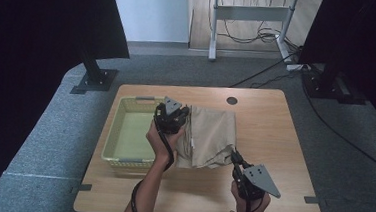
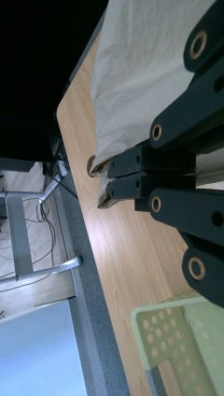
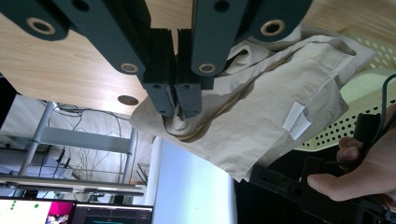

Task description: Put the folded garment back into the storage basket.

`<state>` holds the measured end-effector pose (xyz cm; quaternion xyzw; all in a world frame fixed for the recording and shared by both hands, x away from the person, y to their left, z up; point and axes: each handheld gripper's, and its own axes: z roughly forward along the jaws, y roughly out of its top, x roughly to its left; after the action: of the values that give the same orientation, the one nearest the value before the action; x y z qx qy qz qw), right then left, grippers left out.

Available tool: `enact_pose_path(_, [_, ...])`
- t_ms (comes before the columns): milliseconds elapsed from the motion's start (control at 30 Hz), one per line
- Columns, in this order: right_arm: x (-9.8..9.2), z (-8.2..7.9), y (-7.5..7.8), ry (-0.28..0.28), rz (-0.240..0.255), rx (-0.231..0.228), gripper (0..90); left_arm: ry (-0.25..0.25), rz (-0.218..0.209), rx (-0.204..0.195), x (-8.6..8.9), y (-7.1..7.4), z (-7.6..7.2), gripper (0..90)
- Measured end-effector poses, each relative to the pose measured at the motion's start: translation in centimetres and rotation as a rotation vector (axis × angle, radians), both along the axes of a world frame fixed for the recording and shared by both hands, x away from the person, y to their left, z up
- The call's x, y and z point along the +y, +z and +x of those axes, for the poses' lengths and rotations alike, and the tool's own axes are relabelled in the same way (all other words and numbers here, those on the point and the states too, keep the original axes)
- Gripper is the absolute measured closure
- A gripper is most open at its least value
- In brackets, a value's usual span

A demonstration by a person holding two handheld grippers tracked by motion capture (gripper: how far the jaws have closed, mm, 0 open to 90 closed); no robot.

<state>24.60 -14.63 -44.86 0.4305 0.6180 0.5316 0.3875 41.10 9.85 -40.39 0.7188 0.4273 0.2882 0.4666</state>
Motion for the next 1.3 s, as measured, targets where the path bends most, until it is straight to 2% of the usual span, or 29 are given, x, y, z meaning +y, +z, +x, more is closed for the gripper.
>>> enact_pose_path(667, [1.5,0.5,0.2,0.023,-0.001,-0.006,86.9,0.026,-0.005,-0.008,1.8,0.5,-0.2,88.6])
enact_pose_path(700, [1.5,0.5,0.2,0.023,-0.001,-0.006,86.9,0.033,-0.005,-0.007,2.3,0.5,-0.2,88.6])
enact_pose_path(1300, [4.1,1.1,0.4,0.057,-0.008,-0.01,86.9,0.062,-0.007,-0.015,4.6,1.2,-0.7,88.6])
